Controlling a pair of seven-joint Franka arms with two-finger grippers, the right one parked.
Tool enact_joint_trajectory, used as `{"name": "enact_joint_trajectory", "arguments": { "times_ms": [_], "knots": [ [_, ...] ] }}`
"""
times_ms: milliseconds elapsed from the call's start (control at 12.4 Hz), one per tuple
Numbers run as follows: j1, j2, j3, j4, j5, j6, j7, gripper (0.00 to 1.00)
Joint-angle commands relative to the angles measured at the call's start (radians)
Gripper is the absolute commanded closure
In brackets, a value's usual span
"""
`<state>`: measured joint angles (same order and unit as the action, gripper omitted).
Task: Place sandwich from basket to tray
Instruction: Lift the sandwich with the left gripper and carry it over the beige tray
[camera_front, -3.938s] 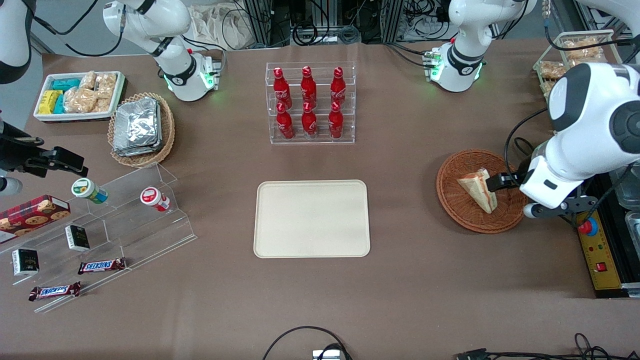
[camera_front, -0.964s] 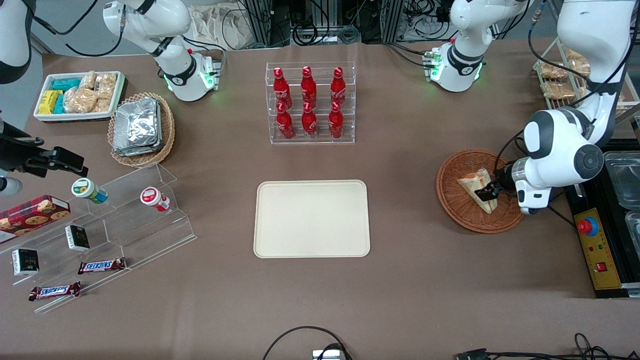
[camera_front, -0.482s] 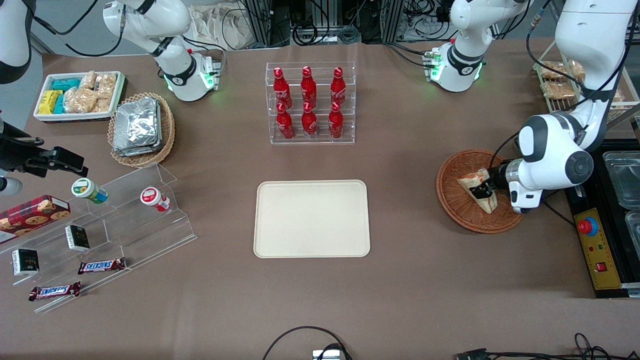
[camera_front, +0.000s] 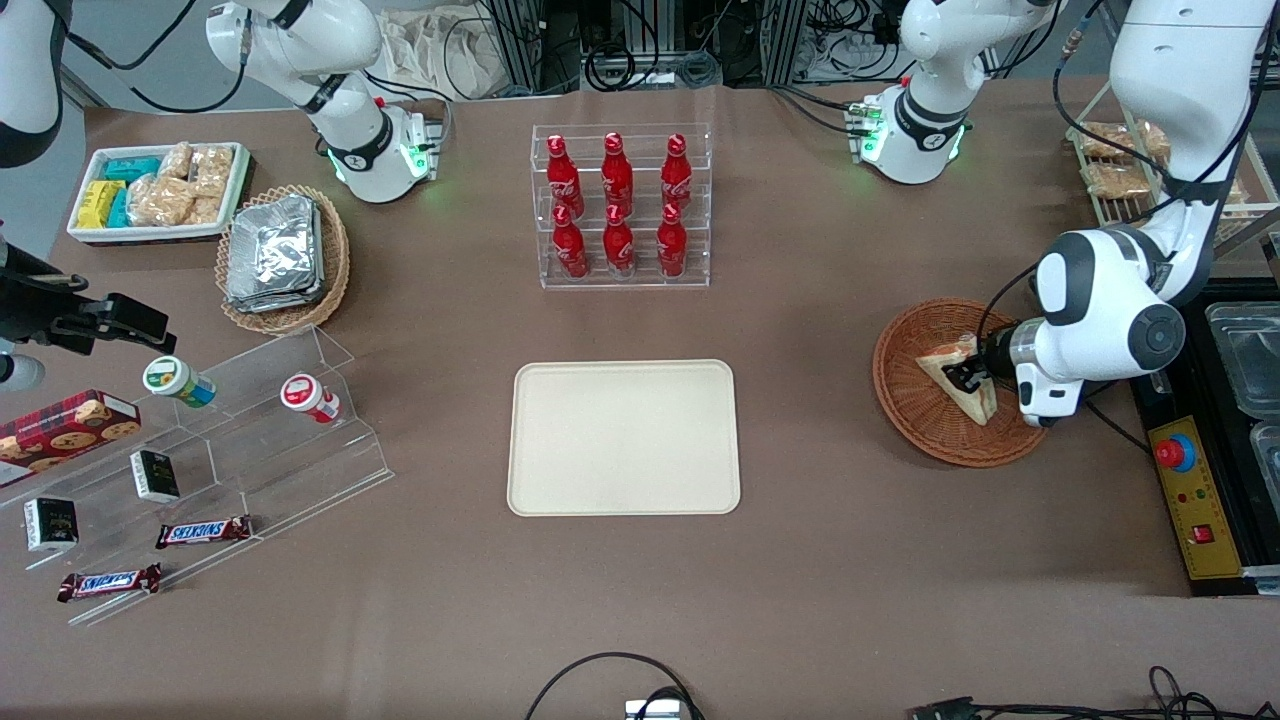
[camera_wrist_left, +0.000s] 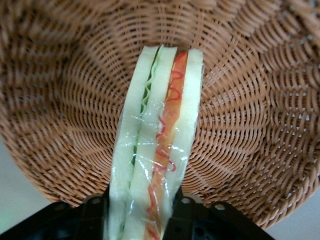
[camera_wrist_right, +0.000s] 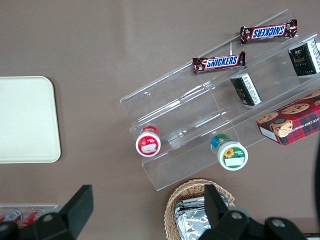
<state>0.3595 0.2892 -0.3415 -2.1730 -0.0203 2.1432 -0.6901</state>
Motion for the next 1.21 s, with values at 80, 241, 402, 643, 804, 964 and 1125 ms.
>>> {"name": "enact_joint_trajectory", "arguments": {
  "times_ms": [80,241,402,643,804,964,1125],
  "knots": [
    [-0.005,-0.044,-0.017,0.117,0.106,-0.086,0.006,1.00],
    [-0.025,-0.036,-0.031,0.262,0.128,-0.242,0.027,1.00],
    [-0.095,-0.024,-0.036,0.428,0.131,-0.391,0.043,1.00],
    [-0.190,-0.022,-0.036,0.600,0.129,-0.558,0.089,1.00],
    [-0.241,-0.022,-0.039,0.674,0.126,-0.612,0.089,1.00],
    [-0.315,-0.024,-0.040,0.723,0.128,-0.666,0.089,1.00],
    [-0.367,-0.013,-0.042,0.749,0.126,-0.703,0.089,1.00]
  ]
}}
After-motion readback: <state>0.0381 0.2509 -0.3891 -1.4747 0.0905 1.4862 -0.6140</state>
